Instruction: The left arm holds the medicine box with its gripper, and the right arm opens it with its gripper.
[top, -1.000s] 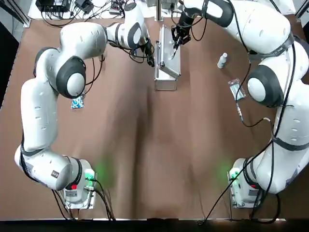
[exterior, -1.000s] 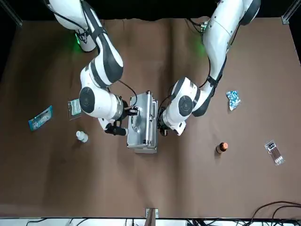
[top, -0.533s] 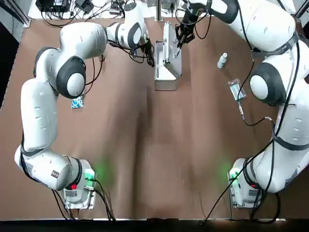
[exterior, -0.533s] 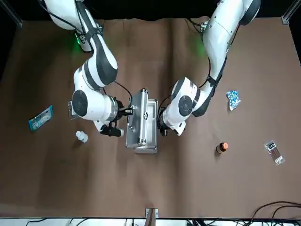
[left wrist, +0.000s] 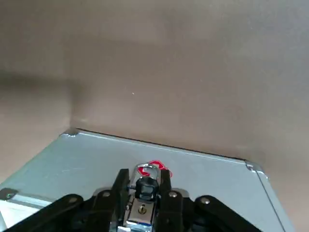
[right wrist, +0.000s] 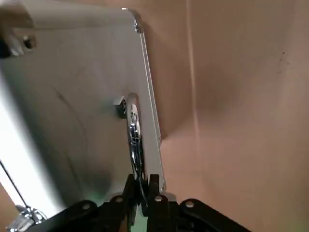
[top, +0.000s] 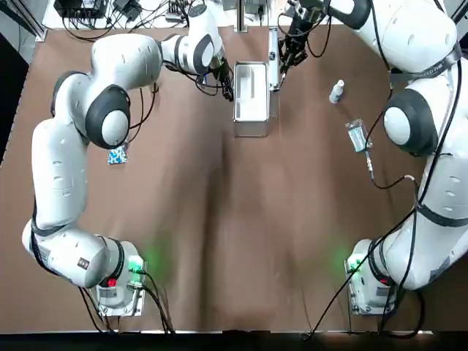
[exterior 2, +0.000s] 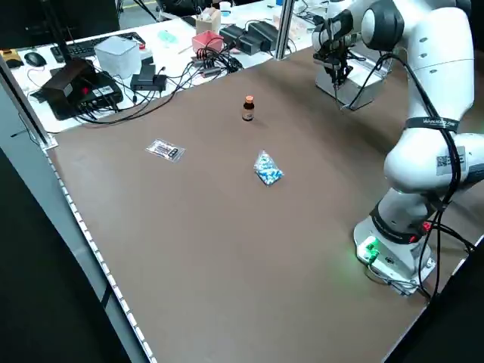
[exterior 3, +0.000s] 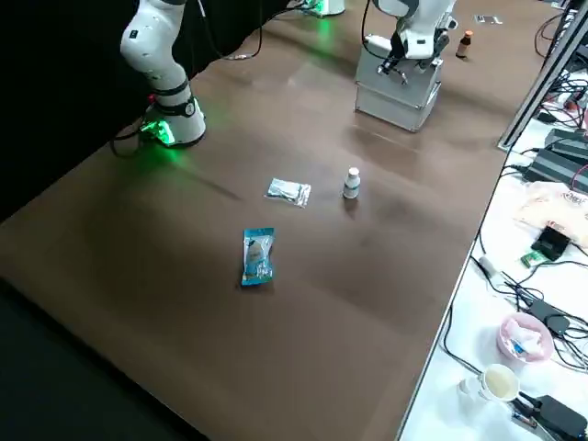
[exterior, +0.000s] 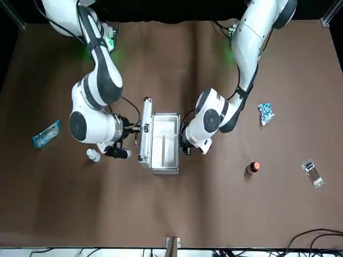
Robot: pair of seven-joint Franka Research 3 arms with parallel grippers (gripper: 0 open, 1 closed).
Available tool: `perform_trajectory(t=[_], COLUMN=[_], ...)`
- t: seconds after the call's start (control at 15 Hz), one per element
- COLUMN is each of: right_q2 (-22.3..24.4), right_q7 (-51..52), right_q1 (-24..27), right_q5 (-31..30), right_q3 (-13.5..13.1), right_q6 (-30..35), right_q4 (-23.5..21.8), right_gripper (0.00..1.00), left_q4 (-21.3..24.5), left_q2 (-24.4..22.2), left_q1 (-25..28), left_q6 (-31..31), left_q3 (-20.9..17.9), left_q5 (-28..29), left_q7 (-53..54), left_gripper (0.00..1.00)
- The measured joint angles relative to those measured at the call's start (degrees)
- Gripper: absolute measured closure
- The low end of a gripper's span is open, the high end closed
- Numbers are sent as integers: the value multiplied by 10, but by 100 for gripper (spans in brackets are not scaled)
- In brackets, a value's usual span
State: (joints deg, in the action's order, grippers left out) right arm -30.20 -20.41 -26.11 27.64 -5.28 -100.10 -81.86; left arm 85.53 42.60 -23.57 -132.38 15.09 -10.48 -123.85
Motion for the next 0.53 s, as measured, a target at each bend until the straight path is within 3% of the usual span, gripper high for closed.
perform_trajectory(t=[0.53], right_q2=[0], right_q7=[23], right_q1=[6], right_q5=[3], right_q3=[1], right_q6=[0], right_q4=[-4], right_gripper=[87], left_q4=[0], left_q2=[0], left_q1=[0], left_q6=[0], left_q3=[0], left_q5=[0], left_q7=[0], left_gripper=[70])
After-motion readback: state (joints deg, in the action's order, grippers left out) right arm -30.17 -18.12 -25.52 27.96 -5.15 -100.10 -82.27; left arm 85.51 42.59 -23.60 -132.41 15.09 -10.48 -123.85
